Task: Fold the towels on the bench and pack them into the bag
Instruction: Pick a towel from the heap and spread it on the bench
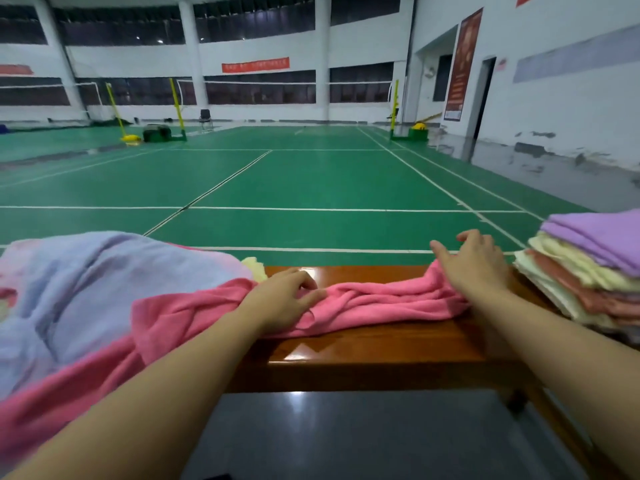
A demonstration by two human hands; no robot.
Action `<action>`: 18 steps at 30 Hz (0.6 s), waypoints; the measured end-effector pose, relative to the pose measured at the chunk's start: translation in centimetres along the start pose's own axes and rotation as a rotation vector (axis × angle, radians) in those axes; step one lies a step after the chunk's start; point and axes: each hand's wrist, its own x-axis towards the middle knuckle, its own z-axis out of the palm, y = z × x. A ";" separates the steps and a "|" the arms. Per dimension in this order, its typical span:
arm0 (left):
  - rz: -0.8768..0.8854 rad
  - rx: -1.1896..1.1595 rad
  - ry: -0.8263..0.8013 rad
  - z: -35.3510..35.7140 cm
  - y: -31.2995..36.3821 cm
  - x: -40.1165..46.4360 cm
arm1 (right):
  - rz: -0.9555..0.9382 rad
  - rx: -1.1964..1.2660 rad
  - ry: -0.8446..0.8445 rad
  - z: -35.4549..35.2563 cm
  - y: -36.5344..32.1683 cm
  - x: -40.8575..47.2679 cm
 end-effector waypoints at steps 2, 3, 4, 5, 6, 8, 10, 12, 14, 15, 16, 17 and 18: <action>0.014 -0.017 0.019 0.0 0.4 0.1 | -0.134 0.025 0.003 1.1 -2.0 -1.1; 0.017 -0.024 0.026 -0.1 0.5 0.1 | -0.221 0.092 -0.055 1.8 -3.3 -1.8; 0.018 -0.022 0.032 -0.2 0.6 0.0 | -0.295 0.161 -0.150 2.4 -4.7 -2.7; 0.020 -0.015 0.037 -0.2 0.6 -0.1 | -0.379 0.216 -0.251 3.3 -6.0 -3.5; 0.019 -0.008 0.040 -0.2 0.4 -0.2 | -0.451 0.239 -0.363 3.8 -7.2 -4.5; 0.016 -0.010 0.058 -0.4 0.2 -0.2 | -0.549 0.261 -0.532 5.0 -8.9 -6.5; 0.020 -0.038 0.120 -0.6 0.0 -0.4 | -0.587 0.186 -0.562 6.2 -9.4 -8.0; 0.066 -0.078 0.211 -0.9 -0.1 -1.2 | -0.629 0.053 -0.476 6.8 -9.2 -8.4; 0.149 -0.107 0.279 -1.2 -0.2 -2.9 | -0.639 0.023 -0.394 6.8 -9.4 -8.5; 0.190 -0.114 0.310 -1.4 -0.1 -4.0 | -0.651 0.027 -0.368 6.9 -9.7 -8.4; 0.226 -0.112 0.344 -1.6 0.0 -5.2 | -0.657 0.027 -0.358 6.9 -9.9 -8.5; 0.258 -0.103 0.382 -1.8 0.2 -6.3 | -0.641 0.031 -0.363 7.0 -10.2 -8.6; 0.283 -0.092 0.412 -1.9 0.3 -7.4 | -0.608 0.040 -0.367 7.0 -10.3 -8.7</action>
